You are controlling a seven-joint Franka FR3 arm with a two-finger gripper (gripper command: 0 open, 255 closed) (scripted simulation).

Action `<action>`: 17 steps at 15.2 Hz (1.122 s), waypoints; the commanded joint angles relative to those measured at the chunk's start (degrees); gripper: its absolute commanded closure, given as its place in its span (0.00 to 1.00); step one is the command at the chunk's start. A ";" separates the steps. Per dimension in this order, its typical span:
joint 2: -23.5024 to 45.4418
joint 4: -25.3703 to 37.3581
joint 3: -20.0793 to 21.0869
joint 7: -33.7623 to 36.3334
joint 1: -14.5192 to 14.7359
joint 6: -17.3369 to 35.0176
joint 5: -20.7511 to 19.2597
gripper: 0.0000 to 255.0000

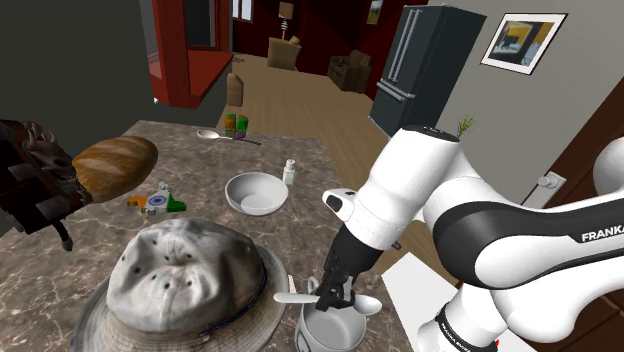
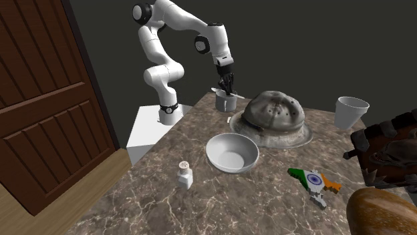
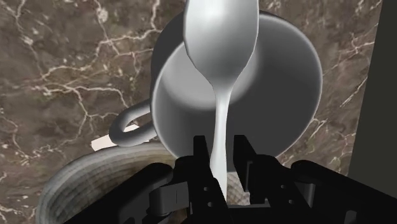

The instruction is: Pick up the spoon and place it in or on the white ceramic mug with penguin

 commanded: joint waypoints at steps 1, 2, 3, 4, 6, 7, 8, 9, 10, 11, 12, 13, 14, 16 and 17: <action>0.03 -0.04 0.01 -0.02 0.00 0.07 0.01 1.00; 0.03 -0.04 0.01 -0.02 0.00 0.07 0.01 1.00; 0.03 -0.04 0.01 -0.02 0.00 0.07 0.01 1.00; 0.03 -0.04 0.00 -0.02 0.00 0.07 0.01 0.00; 0.03 -0.04 0.00 -0.03 0.00 0.07 0.01 0.00; 0.03 -0.04 0.00 -0.03 0.00 0.07 0.01 0.00; 0.03 -0.04 0.00 -0.03 0.00 0.07 0.01 0.00; 0.03 -0.04 0.00 -0.03 0.00 0.07 0.01 0.00; -1.46 0.86 -0.72 0.12 -0.11 -2.35 -0.52 0.00; -2.81 1.83 -1.45 0.26 -0.23 -4.72 -1.07 0.00; -4.02 2.89 -2.18 0.39 -0.35 -7.04 -1.62 0.00; -4.88 3.79 -2.73 0.49 -0.47 -8.83 -2.05 0.00; -4.88 3.79 -2.74 0.50 -0.45 -8.83 -2.06 0.00; -4.89 3.78 -2.75 0.51 -0.45 -8.83 -2.06 0.00; -4.88 3.78 -2.75 0.51 -0.45 -8.83 -2.06 0.00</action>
